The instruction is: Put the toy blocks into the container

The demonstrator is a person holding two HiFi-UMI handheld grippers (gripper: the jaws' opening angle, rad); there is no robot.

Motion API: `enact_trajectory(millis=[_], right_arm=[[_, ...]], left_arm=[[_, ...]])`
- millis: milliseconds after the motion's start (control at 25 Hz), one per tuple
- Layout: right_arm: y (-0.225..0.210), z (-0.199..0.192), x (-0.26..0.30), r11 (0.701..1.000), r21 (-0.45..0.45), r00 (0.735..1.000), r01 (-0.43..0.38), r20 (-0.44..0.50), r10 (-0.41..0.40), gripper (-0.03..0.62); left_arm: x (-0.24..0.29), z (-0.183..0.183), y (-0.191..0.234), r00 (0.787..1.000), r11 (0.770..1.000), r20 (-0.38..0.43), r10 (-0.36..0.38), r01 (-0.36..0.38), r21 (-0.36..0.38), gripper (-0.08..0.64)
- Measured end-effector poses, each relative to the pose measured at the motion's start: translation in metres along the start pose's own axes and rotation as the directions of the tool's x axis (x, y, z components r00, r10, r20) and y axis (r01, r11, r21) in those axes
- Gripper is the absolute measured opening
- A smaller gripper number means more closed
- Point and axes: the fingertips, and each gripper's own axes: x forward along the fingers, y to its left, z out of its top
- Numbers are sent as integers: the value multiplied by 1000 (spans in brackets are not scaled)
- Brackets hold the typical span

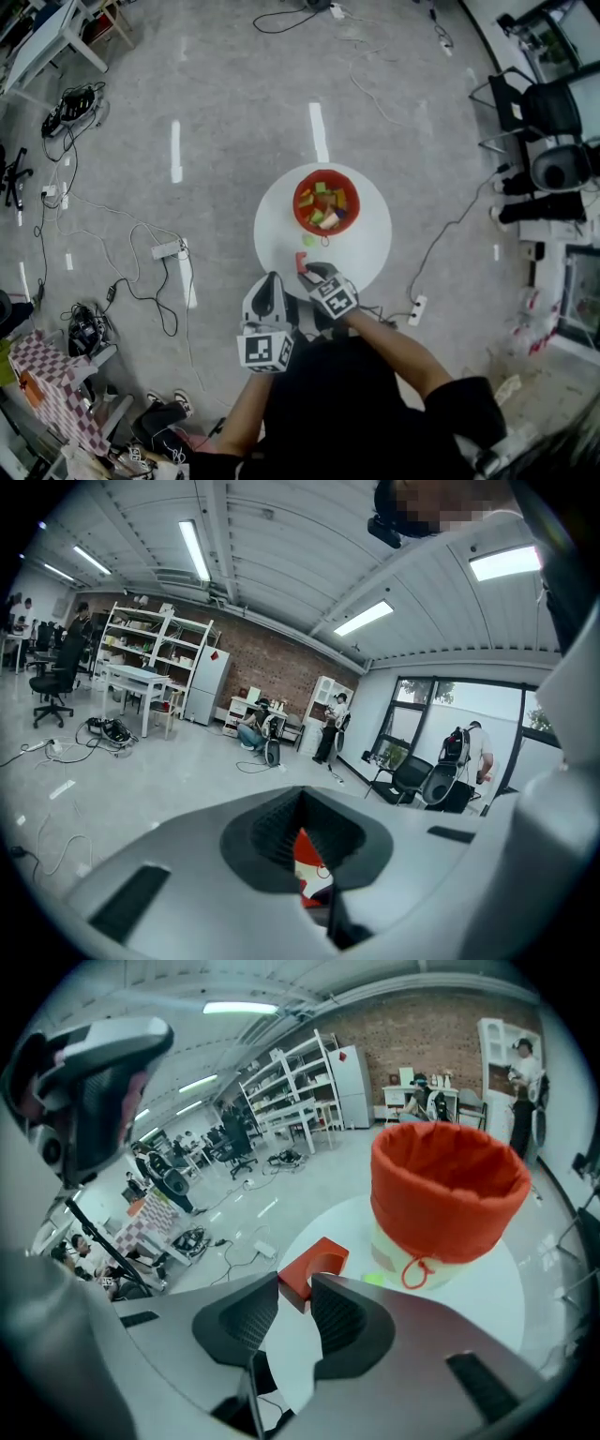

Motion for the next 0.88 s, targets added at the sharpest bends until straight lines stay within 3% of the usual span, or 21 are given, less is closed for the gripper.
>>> enact_trajectory(millis=[200,360,600,880], right_arm=[[-8,55,-57,996,-78,989,35,144,-23,106],[-54,85,-78,986,-74,959,152,251,-129,106],[-129,89,-61,968,14,950,251,189,-249,106],[-146,77,-46,960,83,953,268,125,-277,107]], left_arm=[[-2,5,-8,1000,1000,18,-5,5,17,-12],[-6,9,-15,1000,1000,23,-8,7,24,-12],[-12,12,-17,999,1000,37,7,-8,28,-12],[-16,5,-18,1000,999,22,13,-14,43,-12]])
